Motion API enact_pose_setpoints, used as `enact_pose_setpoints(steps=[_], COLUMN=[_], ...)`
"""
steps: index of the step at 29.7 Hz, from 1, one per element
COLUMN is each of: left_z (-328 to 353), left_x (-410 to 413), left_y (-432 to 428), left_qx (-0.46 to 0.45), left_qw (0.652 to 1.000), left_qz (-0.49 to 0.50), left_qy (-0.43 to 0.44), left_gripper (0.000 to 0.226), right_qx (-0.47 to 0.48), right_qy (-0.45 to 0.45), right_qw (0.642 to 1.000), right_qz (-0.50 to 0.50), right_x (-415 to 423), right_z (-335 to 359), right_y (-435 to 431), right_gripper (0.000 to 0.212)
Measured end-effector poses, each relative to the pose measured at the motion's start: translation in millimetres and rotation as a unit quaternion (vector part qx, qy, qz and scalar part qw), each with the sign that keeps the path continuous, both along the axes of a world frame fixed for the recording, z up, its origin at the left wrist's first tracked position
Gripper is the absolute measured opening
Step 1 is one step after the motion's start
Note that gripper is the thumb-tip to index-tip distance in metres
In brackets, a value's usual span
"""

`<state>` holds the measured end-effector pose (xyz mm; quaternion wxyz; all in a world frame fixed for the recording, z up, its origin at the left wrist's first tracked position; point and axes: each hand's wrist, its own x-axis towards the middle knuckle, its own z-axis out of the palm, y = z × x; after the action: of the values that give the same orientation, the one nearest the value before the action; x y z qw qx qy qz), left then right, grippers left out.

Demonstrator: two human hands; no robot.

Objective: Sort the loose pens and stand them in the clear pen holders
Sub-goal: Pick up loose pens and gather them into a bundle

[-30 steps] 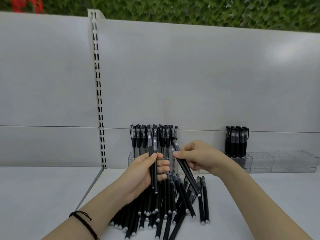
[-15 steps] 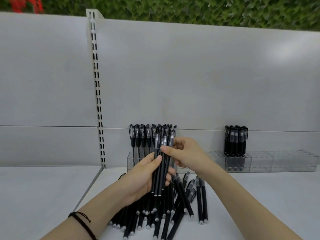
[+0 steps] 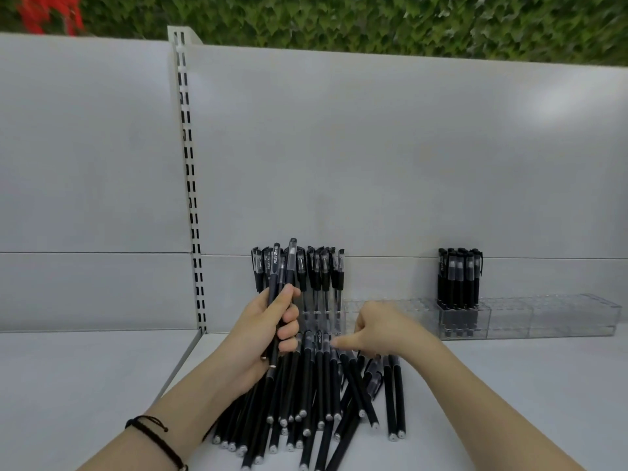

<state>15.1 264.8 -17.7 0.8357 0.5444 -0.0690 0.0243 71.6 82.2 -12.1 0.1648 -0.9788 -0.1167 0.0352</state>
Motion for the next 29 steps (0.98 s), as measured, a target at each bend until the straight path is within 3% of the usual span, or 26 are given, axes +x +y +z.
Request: enact_pose_setpoints(steps=[3,8,14,19,29], left_z=[-1,-4,-5,-6,-6], left_x=[-1,-4,-2,0,-1], left_y=[-2,-3,-4,-2,-8], left_qx=[0.001,0.067,0.048,0.050,0.043], left_qw=[1.000,0.997,0.997,0.997,0.997], left_qz=[-0.010,-0.032,-0.051,-0.054,-0.036], left_qy=[0.005,0.006,0.024,0.025,0.059], left_gripper=[0.020,0.019,0.043,0.023,0.018], right_qx=[-0.025,0.017,0.079,0.150,0.298], right_qy=[-0.004,0.022,0.055,0.088,0.084], right_qw=[1.000,1.000,0.995,0.985,0.951], right_qz=[-0.013,0.003,0.000,-0.015,0.012], right_x=[-3,-6,-8,-12,-13], right_z=[-2,2,2,11,20], right_y=[5,7,10,6,3], right_gripper=[0.057,0.048,0.033,0.035,0.029])
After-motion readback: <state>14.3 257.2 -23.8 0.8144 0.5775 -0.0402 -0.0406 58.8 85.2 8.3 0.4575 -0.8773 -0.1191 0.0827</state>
